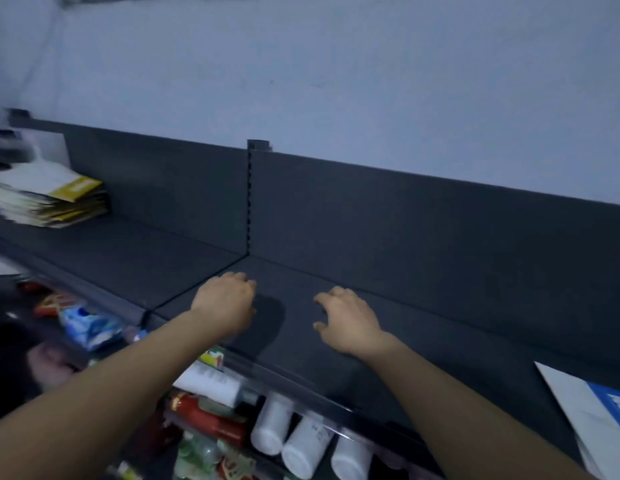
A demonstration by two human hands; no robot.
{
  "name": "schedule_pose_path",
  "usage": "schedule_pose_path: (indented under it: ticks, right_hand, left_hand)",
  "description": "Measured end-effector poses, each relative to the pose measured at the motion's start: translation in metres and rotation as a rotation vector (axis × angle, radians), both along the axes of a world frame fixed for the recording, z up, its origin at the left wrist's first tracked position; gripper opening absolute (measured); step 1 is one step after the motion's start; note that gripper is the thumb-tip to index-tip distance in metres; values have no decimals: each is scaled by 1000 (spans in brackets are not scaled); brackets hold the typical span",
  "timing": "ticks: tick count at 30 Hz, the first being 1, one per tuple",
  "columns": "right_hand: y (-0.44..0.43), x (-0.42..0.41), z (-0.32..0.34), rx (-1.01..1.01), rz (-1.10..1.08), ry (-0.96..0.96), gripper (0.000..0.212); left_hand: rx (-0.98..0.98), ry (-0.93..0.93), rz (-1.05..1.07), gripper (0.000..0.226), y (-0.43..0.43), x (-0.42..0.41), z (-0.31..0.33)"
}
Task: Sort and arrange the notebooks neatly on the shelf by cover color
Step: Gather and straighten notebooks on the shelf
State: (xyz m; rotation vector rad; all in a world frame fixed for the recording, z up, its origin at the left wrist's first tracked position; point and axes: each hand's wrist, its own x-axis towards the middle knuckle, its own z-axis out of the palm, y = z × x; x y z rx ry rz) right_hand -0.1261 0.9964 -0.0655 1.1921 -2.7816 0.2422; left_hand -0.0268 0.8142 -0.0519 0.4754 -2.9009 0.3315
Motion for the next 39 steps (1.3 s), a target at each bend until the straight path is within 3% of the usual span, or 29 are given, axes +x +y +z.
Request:
schedule_pose_path:
  ticks: [19,30,39]
  right_hand:
    - [-323,108,9,59,243,24,52]
    - [-466,108,7,40,338,19,52]
    - [-583,62,23,34,380,26,52]
  left_hand:
    - [-39,49,259,26,-284,156,3]
    - [-8,69,352,25,-411,161,-5]
    - [-10,74,421,28,-510,125,19]
